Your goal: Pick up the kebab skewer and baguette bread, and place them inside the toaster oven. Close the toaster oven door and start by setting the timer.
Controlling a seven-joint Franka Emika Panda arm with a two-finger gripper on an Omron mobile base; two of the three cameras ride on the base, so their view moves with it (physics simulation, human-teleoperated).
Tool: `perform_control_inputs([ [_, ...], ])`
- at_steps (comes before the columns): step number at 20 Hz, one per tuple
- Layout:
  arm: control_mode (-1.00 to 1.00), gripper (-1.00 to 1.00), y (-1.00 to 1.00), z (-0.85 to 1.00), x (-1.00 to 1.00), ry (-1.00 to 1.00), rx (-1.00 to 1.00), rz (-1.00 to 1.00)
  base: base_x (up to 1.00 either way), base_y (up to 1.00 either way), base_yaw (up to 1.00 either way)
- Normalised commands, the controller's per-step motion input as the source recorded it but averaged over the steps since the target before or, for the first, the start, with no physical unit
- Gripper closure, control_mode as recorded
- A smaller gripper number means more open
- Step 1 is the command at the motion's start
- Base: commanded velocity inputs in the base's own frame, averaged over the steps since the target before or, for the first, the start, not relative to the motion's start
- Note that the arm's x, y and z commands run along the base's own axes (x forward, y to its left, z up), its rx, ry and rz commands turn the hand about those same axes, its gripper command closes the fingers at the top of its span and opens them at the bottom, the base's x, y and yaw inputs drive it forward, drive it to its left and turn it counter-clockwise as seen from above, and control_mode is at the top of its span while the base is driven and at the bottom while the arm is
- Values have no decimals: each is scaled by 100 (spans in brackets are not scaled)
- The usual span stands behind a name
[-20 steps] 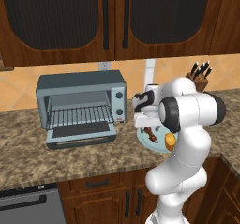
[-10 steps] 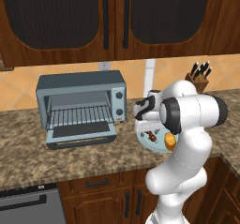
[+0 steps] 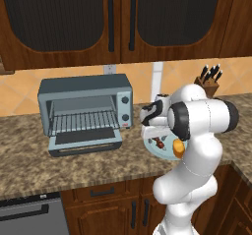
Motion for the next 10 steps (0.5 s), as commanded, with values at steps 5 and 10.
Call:
perform_control_inputs([
  [5,-100,100,0,0,0,0,0,0,0,0,0],
  [10,-100,100,1,28,2,-3,0,4,0,0,0],
])
